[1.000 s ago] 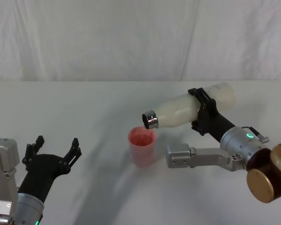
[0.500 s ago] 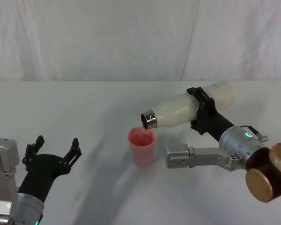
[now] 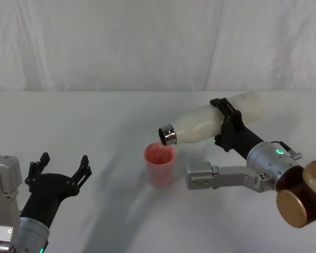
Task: Grasp the thermos with one hand and pour water into the cup lid.
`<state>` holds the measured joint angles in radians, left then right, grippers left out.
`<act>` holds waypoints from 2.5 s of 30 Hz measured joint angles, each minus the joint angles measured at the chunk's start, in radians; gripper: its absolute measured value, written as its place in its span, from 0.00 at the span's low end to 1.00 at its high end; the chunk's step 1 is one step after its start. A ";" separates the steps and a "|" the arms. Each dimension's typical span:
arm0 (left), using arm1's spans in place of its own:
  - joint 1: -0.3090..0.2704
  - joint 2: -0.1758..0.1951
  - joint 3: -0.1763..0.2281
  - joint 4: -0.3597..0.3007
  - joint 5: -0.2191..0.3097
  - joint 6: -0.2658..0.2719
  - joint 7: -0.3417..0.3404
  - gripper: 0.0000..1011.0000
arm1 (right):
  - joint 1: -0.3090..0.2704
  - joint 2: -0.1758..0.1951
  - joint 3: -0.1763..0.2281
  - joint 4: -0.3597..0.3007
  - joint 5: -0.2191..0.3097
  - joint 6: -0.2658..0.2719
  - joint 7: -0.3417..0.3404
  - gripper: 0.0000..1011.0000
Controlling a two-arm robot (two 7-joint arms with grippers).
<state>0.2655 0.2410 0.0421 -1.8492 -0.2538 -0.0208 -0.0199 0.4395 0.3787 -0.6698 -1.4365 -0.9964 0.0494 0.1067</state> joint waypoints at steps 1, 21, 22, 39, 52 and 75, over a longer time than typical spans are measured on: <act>0.000 0.000 0.000 0.000 0.000 0.000 0.000 0.99 | 0.000 0.000 0.000 0.000 0.000 0.000 0.000 0.95; 0.000 0.000 0.000 0.000 0.000 0.000 0.000 0.99 | -0.022 -0.017 0.036 -0.007 0.071 -0.013 0.001 0.95; 0.000 0.000 0.000 0.000 0.000 0.000 0.000 0.99 | -0.025 -0.020 0.041 -0.007 0.081 -0.015 0.001 0.95; 0.000 0.000 0.000 0.000 0.000 0.000 0.000 0.99 | -0.096 -0.086 0.157 -0.082 0.342 -0.087 0.016 0.95; 0.000 0.000 0.000 0.000 0.000 0.000 0.000 0.99 | -0.140 -0.146 0.258 -0.131 0.600 -0.088 0.103 0.95; 0.000 0.000 0.000 0.000 0.000 0.000 0.000 0.99 | -0.177 -0.170 0.340 -0.158 0.828 -0.080 0.147 0.95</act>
<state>0.2655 0.2410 0.0421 -1.8492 -0.2538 -0.0208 -0.0199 0.2628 0.2090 -0.3297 -1.5950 -0.1685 -0.0303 0.2536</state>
